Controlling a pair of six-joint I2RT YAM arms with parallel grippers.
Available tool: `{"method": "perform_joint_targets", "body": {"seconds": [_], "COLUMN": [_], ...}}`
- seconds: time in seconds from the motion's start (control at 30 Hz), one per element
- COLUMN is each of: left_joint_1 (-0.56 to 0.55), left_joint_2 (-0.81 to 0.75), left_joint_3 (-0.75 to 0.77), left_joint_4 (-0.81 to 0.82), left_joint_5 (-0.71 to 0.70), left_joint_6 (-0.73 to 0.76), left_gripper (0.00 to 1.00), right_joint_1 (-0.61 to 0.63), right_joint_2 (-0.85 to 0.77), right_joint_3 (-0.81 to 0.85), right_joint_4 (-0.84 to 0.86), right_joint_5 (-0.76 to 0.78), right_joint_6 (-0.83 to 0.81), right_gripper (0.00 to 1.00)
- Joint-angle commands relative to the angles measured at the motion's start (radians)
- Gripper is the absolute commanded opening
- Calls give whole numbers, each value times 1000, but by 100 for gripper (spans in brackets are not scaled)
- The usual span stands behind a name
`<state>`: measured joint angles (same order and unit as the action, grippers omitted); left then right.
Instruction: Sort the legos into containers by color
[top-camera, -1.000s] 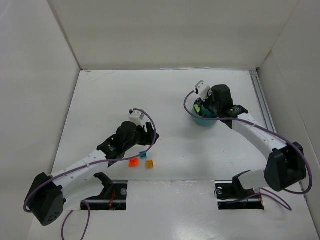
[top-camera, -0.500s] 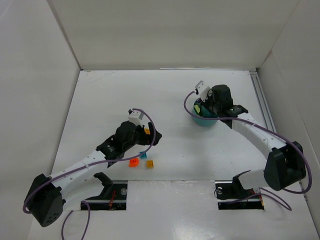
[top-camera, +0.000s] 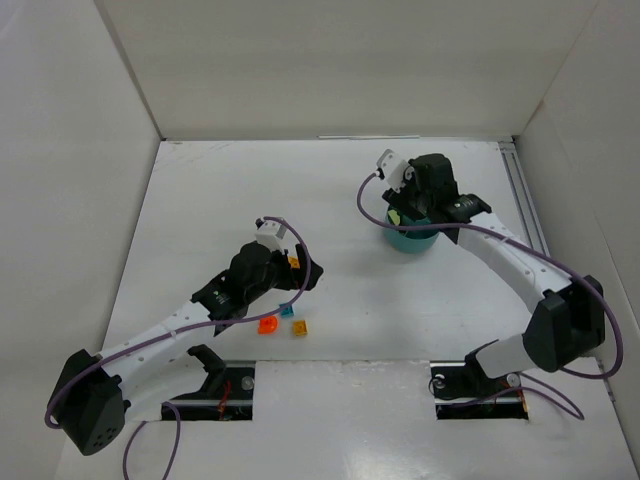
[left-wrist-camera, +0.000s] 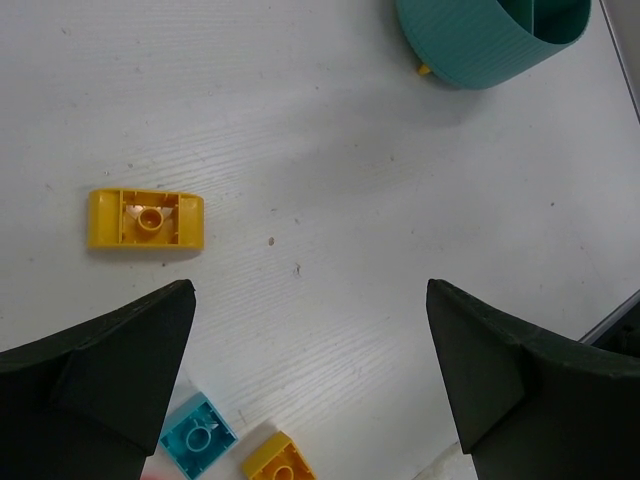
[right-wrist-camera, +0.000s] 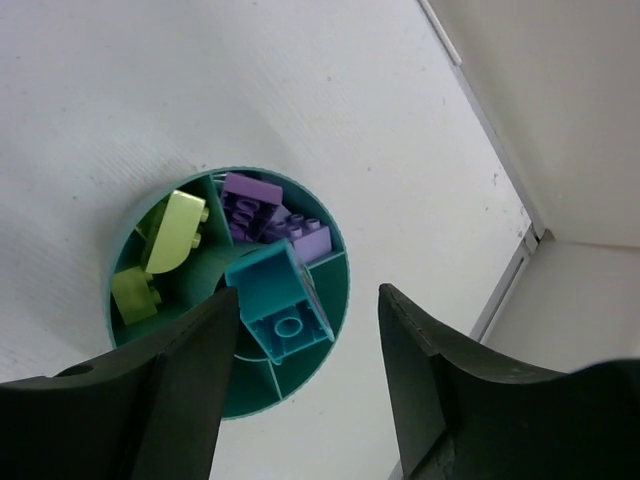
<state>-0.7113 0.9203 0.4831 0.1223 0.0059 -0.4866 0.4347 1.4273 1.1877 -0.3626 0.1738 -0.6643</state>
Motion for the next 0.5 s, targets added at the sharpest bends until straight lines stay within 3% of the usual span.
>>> {"method": "perform_joint_targets", "body": {"seconds": [0.0, 0.3, 0.47], "left_joint_1": [4, 4, 4], "left_joint_2": [-32, -32, -32], "left_joint_3": [37, 28, 28], "left_joint_4": [23, 14, 14], "left_joint_5": [-11, -20, -29], "left_joint_6": [11, 11, 20], "left_gripper": [100, 100, 100], "right_joint_1": [16, 16, 16], "right_joint_2": [34, 125, 167], "right_joint_3": [64, 142, 162], "right_joint_4": [-90, -159, -159], "right_joint_5": [-2, 38, 38], "right_joint_6": [-43, -35, -35], "right_gripper": [66, 67, 60]}}
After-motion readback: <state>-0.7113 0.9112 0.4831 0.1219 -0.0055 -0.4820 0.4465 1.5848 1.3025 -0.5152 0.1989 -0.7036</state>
